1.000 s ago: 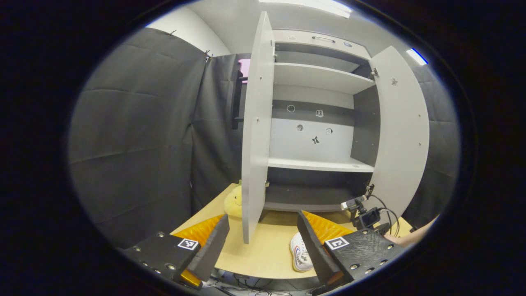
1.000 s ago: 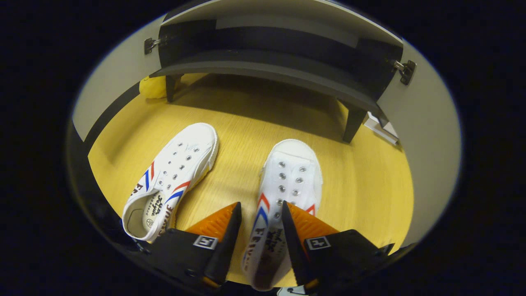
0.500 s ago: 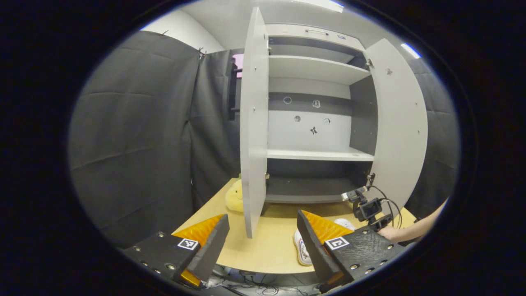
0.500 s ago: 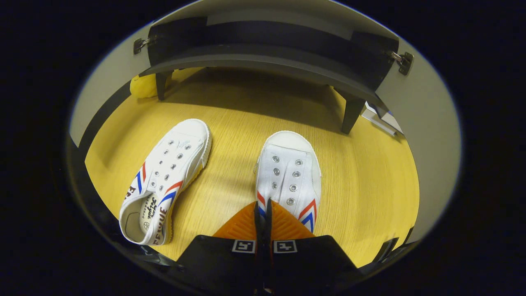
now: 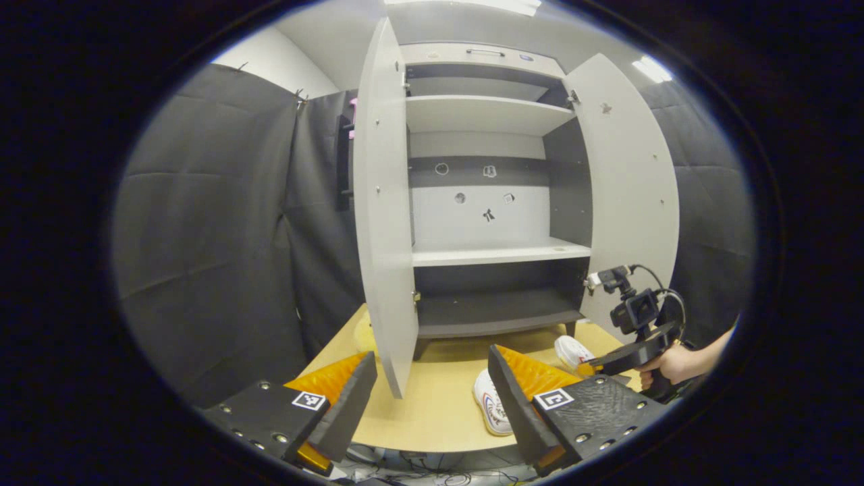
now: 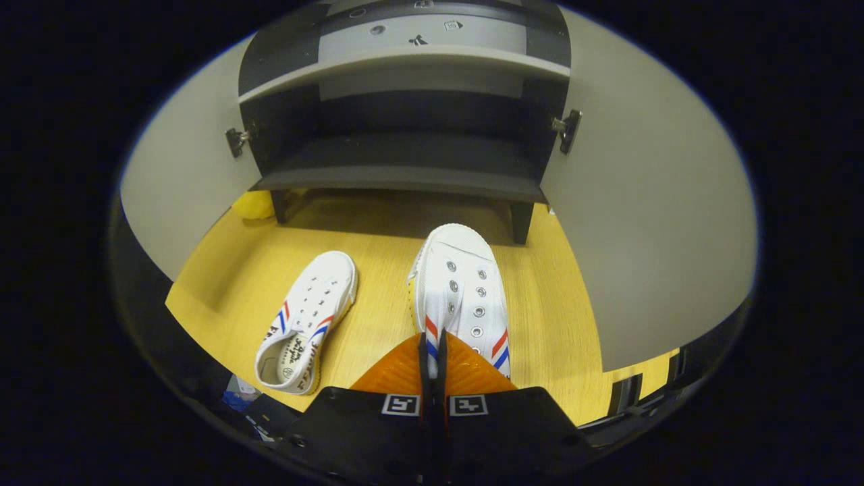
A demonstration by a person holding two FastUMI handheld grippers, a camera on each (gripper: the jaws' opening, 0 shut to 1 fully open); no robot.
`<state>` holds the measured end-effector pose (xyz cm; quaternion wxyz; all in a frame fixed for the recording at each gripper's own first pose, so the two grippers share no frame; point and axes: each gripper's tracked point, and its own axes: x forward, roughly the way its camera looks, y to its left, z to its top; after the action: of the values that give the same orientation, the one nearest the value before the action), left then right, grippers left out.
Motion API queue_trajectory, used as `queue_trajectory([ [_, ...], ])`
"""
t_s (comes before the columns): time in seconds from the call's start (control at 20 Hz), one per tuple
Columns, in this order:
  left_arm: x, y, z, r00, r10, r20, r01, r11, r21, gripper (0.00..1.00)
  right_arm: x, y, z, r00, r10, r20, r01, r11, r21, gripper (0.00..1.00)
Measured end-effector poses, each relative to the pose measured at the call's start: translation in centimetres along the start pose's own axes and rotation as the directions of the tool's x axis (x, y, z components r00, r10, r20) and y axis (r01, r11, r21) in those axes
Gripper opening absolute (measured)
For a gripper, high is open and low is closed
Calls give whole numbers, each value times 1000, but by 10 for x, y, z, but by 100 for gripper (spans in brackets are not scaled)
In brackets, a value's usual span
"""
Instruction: Grab one shoe with the right hand and put it into the shoe cabinet, grab the other shoe with the left hand and put it into the shoe cabinet; then close the right door with the right hand and the left door with the left hand.
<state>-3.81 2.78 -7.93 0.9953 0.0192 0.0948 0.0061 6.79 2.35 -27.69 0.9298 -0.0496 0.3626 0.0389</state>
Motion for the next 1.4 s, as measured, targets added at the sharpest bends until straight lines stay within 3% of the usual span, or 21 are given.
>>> queue_trajectory([
  [0.25,3,-12,3,999,-48,0,48,999,20,96,-67,16,58,978,32,204,-48,996,75,2],
  [0.6,-1,-12,37,996,-44,74,35,992,117,94,-129,27,170,907,90,412,-118,992,42,2],
  [0.85,10,-23,50,995,-48,86,41,995,87,94,-128,20,258,850,92,518,-125,992,29,2],
  [1.2,57,-31,88,992,-51,119,33,988,148,94,-107,-9,371,773,44,633,-111,992,67,1],
  [1.4,80,-36,108,989,-24,145,5,991,130,94,-79,-27,412,767,11,641,-109,988,113,0],
])
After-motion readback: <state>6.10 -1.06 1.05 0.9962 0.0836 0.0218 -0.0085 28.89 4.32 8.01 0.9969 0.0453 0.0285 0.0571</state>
